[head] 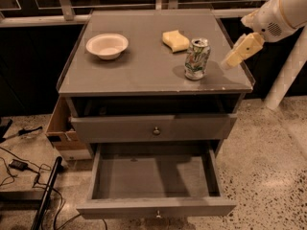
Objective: Place 7up can into middle drawer
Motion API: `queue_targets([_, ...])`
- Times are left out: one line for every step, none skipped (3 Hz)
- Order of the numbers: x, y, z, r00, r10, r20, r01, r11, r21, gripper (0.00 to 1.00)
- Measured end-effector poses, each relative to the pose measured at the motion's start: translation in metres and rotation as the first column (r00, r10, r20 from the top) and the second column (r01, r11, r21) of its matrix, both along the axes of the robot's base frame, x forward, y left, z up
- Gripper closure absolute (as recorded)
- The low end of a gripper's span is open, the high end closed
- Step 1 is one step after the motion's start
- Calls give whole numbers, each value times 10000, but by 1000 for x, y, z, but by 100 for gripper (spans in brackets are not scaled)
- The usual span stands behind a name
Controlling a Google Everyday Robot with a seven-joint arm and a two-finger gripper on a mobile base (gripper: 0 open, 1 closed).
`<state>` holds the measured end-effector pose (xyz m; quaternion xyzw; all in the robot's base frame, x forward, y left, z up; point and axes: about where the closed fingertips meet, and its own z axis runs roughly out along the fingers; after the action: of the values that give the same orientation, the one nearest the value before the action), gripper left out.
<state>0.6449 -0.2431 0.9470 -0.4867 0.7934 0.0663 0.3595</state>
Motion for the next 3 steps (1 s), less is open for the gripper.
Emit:
queue_targets([8, 29, -26, 9974, 578, -439, -504, 9869, 1530, 0])
queue_targets([8, 30, -27, 9972, 582, -461, -505, 9868, 1541, 0])
queue_targets([10, 37, -36, 9968, 622, -505, -515, 9803, 1909, 0])
